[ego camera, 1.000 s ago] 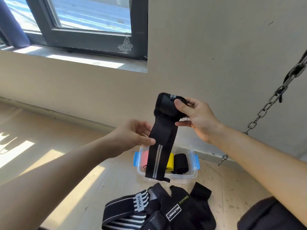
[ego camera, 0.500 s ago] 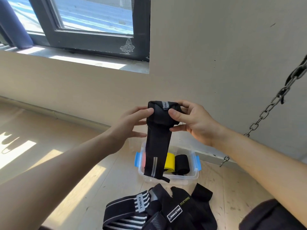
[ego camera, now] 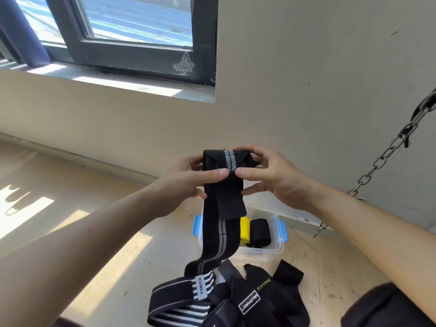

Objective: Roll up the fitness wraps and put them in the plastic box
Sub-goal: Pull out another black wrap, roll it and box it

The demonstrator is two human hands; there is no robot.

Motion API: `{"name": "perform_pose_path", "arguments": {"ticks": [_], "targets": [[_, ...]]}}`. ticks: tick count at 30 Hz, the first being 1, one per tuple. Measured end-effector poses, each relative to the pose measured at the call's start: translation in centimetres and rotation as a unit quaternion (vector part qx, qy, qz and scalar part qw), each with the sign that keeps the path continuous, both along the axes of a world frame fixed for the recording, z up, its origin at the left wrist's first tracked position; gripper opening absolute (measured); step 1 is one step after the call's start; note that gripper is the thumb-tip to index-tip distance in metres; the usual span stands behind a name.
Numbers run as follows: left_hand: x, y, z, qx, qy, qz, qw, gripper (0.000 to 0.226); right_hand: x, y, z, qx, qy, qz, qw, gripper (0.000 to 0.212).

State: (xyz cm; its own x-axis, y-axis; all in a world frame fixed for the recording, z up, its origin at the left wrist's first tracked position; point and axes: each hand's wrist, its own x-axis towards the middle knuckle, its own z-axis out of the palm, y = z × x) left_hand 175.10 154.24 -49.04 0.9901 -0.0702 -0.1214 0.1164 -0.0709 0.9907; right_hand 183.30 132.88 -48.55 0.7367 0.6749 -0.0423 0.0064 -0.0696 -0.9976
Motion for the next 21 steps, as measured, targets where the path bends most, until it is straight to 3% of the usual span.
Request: {"name": "perform_pose_path", "arguments": {"ticks": [6, 11, 17, 21], "targets": [[0.1, 0.2, -0.8, -0.031, -0.023, -0.012, 0.999, 0.051, -0.2, -0.2, 0.4, -0.052, 0.052, 0.037, 0.997, 0.047], [0.2, 0.1, -0.9, -0.038, -0.039, -0.017, 0.998, 0.056, 0.1, -0.4, 0.5, -0.021, 0.034, 0.019, 0.999, 0.049], [0.2, 0.7, 0.0, -0.04, 0.041, -0.086, 0.995, 0.054, 0.0, -0.4, 0.4, 0.015, 0.008, 0.013, 1.0, 0.051], [0.0, 0.5, 0.0, -0.02, 0.048, -0.087, 0.995, 0.057, -0.1, -0.4, 0.3, 0.032, -0.018, 0.01, 0.999, 0.052]]}}
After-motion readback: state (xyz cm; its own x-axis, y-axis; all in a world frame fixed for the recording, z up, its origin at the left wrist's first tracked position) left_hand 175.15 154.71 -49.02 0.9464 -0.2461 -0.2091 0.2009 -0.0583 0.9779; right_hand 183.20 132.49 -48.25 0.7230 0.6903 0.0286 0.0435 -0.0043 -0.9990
